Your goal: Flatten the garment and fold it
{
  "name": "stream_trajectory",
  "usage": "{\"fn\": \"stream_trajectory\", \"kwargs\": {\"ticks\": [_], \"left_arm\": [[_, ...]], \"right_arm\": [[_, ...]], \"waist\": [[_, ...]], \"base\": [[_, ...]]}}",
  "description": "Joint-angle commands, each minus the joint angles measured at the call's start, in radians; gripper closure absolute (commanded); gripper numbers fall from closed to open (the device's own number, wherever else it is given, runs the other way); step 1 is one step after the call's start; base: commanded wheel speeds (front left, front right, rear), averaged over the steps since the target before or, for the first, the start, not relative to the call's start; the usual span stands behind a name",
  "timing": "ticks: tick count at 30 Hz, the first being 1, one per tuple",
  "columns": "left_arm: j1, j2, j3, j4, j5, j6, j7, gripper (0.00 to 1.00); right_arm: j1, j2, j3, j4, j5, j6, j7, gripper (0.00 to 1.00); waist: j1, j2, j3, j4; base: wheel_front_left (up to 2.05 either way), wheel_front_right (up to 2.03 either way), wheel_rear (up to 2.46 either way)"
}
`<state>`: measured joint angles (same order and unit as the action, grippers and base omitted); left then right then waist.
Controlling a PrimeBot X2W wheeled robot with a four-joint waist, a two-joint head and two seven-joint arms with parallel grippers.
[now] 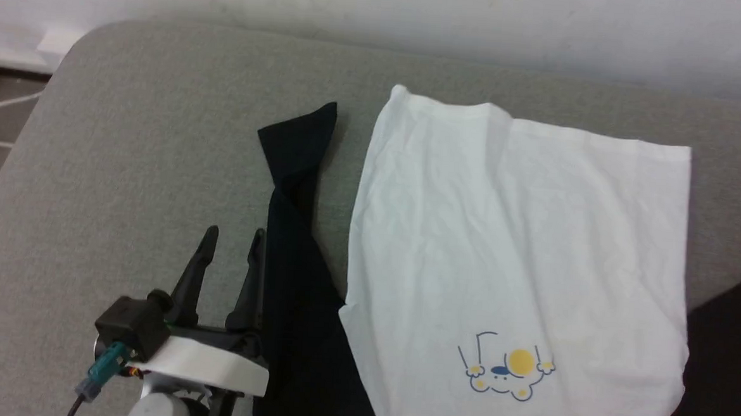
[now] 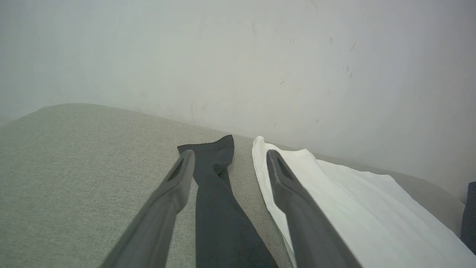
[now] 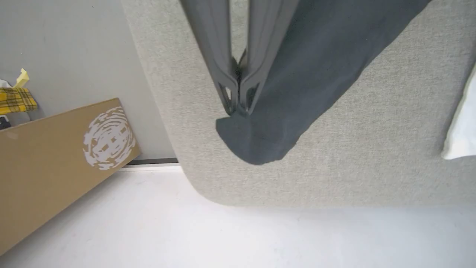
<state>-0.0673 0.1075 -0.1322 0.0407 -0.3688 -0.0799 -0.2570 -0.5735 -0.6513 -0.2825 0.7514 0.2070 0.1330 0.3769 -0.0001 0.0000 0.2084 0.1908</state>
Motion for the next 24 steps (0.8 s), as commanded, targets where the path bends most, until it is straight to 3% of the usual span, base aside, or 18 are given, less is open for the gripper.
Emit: {"fn": "stream_trajectory", "kwargs": {"ticks": [1,7,12,19,24], "left_arm": [[0.017,-0.003,0.006,0.001,0.006,-0.006,-0.005,0.0],[0.066,-0.009,0.006,-0.001,0.004,-0.004,-0.005,0.0],[0.107,-0.011,0.005,-0.007,-0.001,-0.002,-0.005,0.0],[0.146,-0.005,0.007,-0.018,-0.009,0.002,-0.004,0.0],[0.158,-0.003,0.001,-0.025,-0.013,0.005,0.0,0.0]], "right_arm": [[0.023,-0.01,-0.014,-0.025,-0.008,-0.002,-0.006,1.0],[0.108,-0.008,-0.063,-0.2,-0.006,-0.002,0.028,1.0],[0.185,0.051,-0.056,-0.445,0.035,-0.002,0.116,1.0],[0.308,0.265,0.02,-0.865,0.122,-0.002,0.311,1.0],[0.369,0.448,0.128,-1.055,0.145,-0.002,0.408,1.0]], "waist": [[0.0001,0.0,-0.077,-0.07],[0.0001,0.0,-0.146,-0.099],[0.0001,0.0,-0.194,-0.109],[0.0001,0.0,-0.242,-0.102],[0.0001,0.0,-0.255,-0.078]], "base": [[0.0,0.0,0.0],[0.0,0.0,0.0],[0.0,0.0,0.0],[0.0,0.0,0.0],[0.0,0.0,0.0]]}}
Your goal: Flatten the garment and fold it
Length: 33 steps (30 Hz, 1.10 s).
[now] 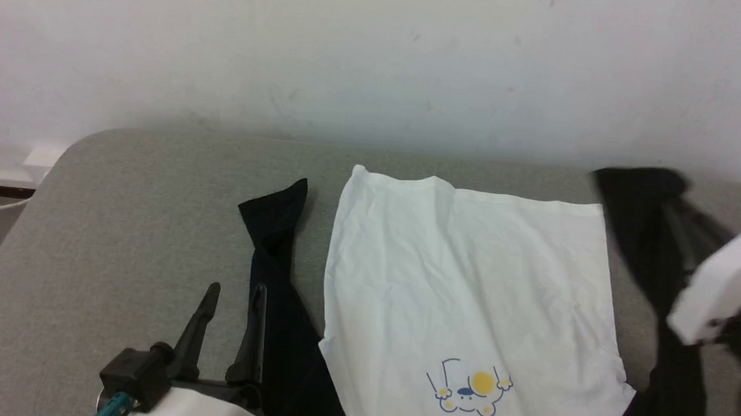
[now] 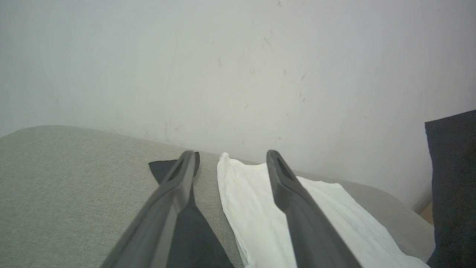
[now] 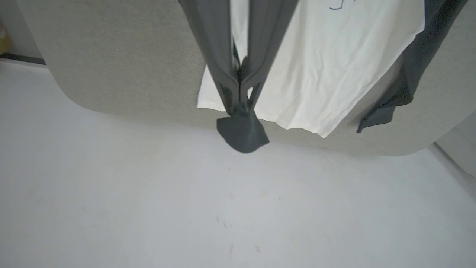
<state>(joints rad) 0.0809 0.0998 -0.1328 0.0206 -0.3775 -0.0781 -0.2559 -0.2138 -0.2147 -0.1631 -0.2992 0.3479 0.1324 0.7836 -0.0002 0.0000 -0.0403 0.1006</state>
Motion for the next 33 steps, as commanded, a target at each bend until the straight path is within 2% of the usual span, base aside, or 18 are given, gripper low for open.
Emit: {"fn": "stream_trajectory", "kwargs": {"ticks": [1,4,8,12,21,32,33], "left_arm": [[0.011,0.006,0.001,-0.006,-0.005,0.004,-0.001,0.0],[0.011,0.008,0.0,-0.012,-0.008,0.005,0.002,0.0],[0.004,0.009,-0.005,-0.014,-0.01,0.007,0.005,0.0],[-0.004,0.009,-0.013,-0.012,-0.013,0.006,0.009,0.0],[-0.022,0.009,-0.028,-0.004,-0.018,0.004,0.011,0.0],[-0.043,0.005,-0.046,0.012,-0.024,0.002,0.01,0.0],[-0.045,0.004,-0.048,0.015,-0.025,0.002,0.009,0.0]], "right_arm": [[0.018,0.043,0.038,-0.022,0.003,-0.002,0.008,1.0],[0.034,0.126,0.118,-0.026,0.015,-0.002,0.014,1.0],[0.033,0.16,0.196,0.054,0.014,-0.002,-0.044,1.0],[0.009,0.164,0.248,0.201,0.067,-0.002,-0.155,1.0],[-0.106,0.164,0.327,0.545,0.07,-0.002,-0.367,1.0],[-0.218,0.164,0.464,0.881,0.068,-0.002,-0.516,1.0],[-0.225,0.164,0.487,0.904,0.075,-0.002,-0.522,0.33]], "waist": [[0.0002,0.0,-0.007,0.018],[0.0002,0.0,-0.003,0.038],[0.0002,0.0,0.008,0.076],[0.0002,0.0,0.024,0.124],[0.0002,0.0,0.066,0.229],[0.0002,0.0,0.091,0.284],[0.0002,0.0,0.093,0.285]], "base": [[0.0,0.0,0.0],[0.0,0.0,0.0],[0.0,0.0,0.0],[0.0,0.0,0.0],[0.0,0.0,0.0],[0.0,0.0,0.0],[0.0,0.0,0.0]]}}
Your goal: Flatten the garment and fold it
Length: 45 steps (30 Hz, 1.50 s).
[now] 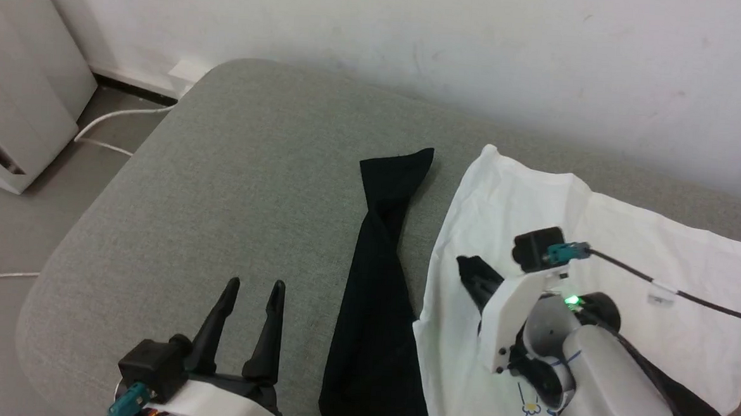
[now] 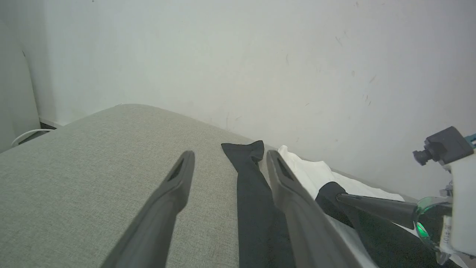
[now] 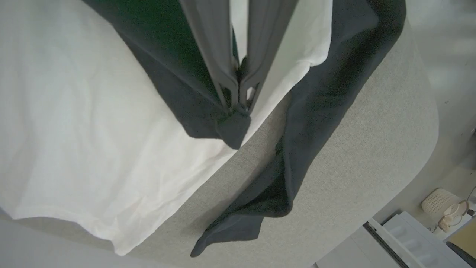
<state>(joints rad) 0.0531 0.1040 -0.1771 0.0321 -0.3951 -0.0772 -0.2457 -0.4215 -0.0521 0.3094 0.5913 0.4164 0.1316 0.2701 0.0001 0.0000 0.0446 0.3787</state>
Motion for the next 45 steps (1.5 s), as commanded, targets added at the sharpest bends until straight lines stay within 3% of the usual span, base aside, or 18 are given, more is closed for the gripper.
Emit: {"fn": "stream_trajectory", "kwargs": {"ticks": [1,8,12,15,21,25,28,32,36,40,45], "left_arm": [[-0.018,0.0,-0.004,0.005,-0.008,0.001,-0.001,0.0],[-0.018,0.009,0.007,0.019,-0.013,0.005,-0.004,0.0],[-0.019,0.015,0.012,0.021,-0.016,0.006,-0.005,0.0],[-0.021,0.02,0.021,0.016,-0.018,0.01,-0.007,0.0],[-0.033,0.025,0.037,0.004,-0.013,0.024,-0.009,0.0],[-0.044,0.026,0.057,0.0,-0.02,0.033,-0.011,0.0],[-0.053,0.031,0.069,0.007,-0.019,0.041,-0.012,0.0],[-0.082,0.051,0.076,0.037,-0.013,0.051,0.017,0.0],[-0.147,0.1,0.085,0.071,-0.016,0.046,0.095,0.0],[-0.256,0.173,0.093,0.116,-0.037,0.022,0.231,0.0],[-0.448,0.288,0.1,0.223,-0.103,-0.019,0.476,0.0]], "right_arm": [[-0.022,0.002,0.031,0.037,0.018,-0.001,-0.012,0.0],[-0.059,0.002,0.2,0.063,0.093,-0.001,-0.003,0.0],[-0.093,0.002,0.215,0.043,0.087,-0.001,-0.019,0.0],[-0.134,-0.022,0.192,0.007,0.048,-0.001,-0.059,0.0],[-0.161,-0.172,0.098,-0.109,-0.053,-0.001,-0.184,0.0],[-0.105,-0.257,-0.001,-0.208,-0.109,-0.001,-0.268,0.0],[-0.013,-0.275,-0.105,-0.283,-0.127,-0.001,-0.324,0.0],[0.132,-0.24,-0.257,-0.392,-0.149,-0.001,-0.377,0.0],[0.253,-0.145,-0.392,-0.517,-0.159,-0.001,-0.392,0.0],[0.33,-0.071,-0.472,-0.643,-0.181,-0.001,-0.375,0.0],[0.359,-0.032,-0.52,-0.745,-0.19,-0.001,-0.349,0.0]], "waist": [[-0.0001,0.0,0.009,0.007],[-0.0001,0.0,-0.007,-0.037],[-0.0001,0.0,-0.021,-0.074],[-0.0001,0.0,-0.033,-0.118],[-0.0001,0.0,-0.035,-0.201],[-0.0001,0.0,-0.028,-0.25],[-0.0001,0.0,-0.018,-0.283],[-0.0001,0.0,0.011,-0.326],[-0.0001,0.0,0.058,-0.371],[-0.0001,0.0,0.122,-0.416],[-0.0001,0.0,0.218,-0.472]], "base": [[0.0,0.0,0.0],[0.0,0.0,0.0],[0.0,0.0,0.0],[0.0,0.0,0.0],[0.0,0.0,0.0],[0.0,0.0,0.0],[0.0,0.0,0.0],[0.0,0.0,0.0],[0.0,0.0,0.0],[0.0,0.0,0.0],[0.0,0.0,0.0]]}}
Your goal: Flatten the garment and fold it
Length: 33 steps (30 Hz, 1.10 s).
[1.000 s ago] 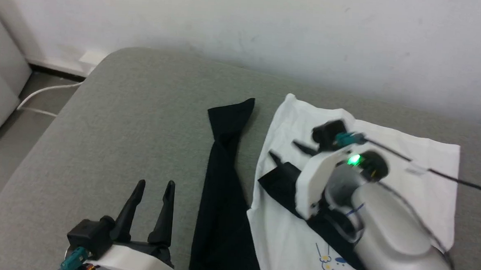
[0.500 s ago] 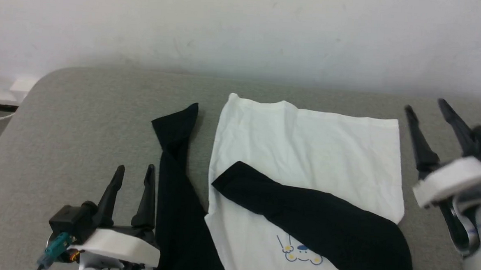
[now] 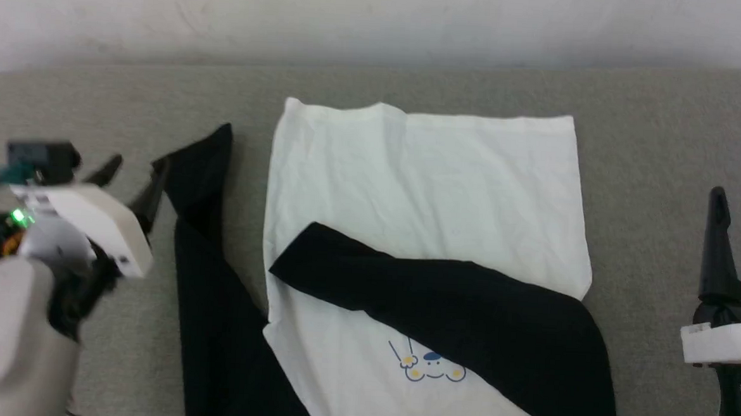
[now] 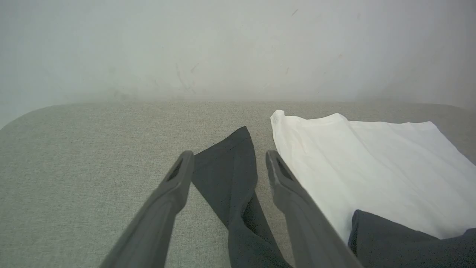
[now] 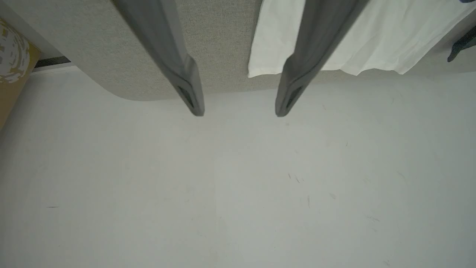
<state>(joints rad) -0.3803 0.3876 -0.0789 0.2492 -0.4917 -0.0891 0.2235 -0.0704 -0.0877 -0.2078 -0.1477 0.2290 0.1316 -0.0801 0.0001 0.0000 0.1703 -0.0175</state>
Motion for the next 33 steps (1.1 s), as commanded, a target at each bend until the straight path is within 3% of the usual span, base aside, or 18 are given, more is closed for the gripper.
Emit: {"fn": "stream_trajectory", "kwargs": {"ticks": [1,6,9,16,22,26,27,28,30,33], "left_arm": [[-0.057,0.028,0.001,0.032,-0.024,-0.014,0.057,0.0],[-0.21,0.127,-0.021,0.175,-0.072,-0.027,0.308,0.0],[-0.267,0.166,-0.023,0.233,-0.088,-0.029,0.402,0.0],[-0.317,0.21,-0.023,0.309,-0.109,-0.012,0.538,0.0],[-0.307,0.27,-0.066,0.353,-0.049,0.016,0.606,0.0],[-0.298,0.263,-0.067,0.38,-0.074,0.02,0.664,0.0],[-0.295,0.261,-0.071,0.384,-0.082,0.017,0.688,0.54],[-0.294,0.259,-0.071,0.386,-0.093,0.014,0.709,1.0],[-0.291,0.256,-0.068,0.381,-0.113,0.011,0.734,1.0],[-0.297,0.256,-0.041,0.362,-0.119,0.028,0.675,1.0]], "right_arm": [[0.007,0.008,-0.006,-0.017,-0.002,-0.001,0.004,0.0],[-0.009,0.023,0.002,-0.042,0.005,-0.001,0.004,0.0],[-0.018,0.029,0.008,-0.041,0.01,-0.001,-0.002,0.0],[-0.021,0.036,0.014,-0.025,0.012,-0.001,-0.02,0.0],[-0.028,0.037,0.01,-0.013,0.018,-0.001,-0.034,0.0],[-0.034,0.037,0.014,-0.001,0.021,-0.001,-0.038,0.0],[-0.036,0.037,0.013,0.001,0.021,-0.001,-0.038,0.0],[-0.038,0.037,0.011,0.003,0.021,-0.001,-0.038,0.0],[-0.041,0.037,0.006,0.007,0.019,-0.001,-0.038,0.0],[-0.043,0.037,0.0,0.015,0.014,-0.001,-0.035,0.0]], "waist": [[-0.0001,0.0,0.11,-0.086],[-0.0001,0.0,0.182,-0.138],[-0.0001,0.0,0.212,-0.166],[-0.0001,0.0,0.251,-0.198],[-0.0001,0.0,0.267,-0.203],[-0.0001,0.0,0.273,-0.199],[-0.0001,0.0,0.273,-0.197],[-0.0001,0.0,0.273,-0.194],[-0.0001,0.0,0.272,-0.188],[-0.0001,0.0,0.263,-0.176]], "base": [[0.0,0.0,0.0],[0.0,0.0,0.0],[0.0,0.0,0.0],[0.0,0.0,0.0],[0.0,0.0,0.0],[0.0,0.0,0.0],[0.0,0.0,0.0],[0.0,0.0,0.0],[0.0,0.0,0.0],[0.0,0.0,0.0]]}}
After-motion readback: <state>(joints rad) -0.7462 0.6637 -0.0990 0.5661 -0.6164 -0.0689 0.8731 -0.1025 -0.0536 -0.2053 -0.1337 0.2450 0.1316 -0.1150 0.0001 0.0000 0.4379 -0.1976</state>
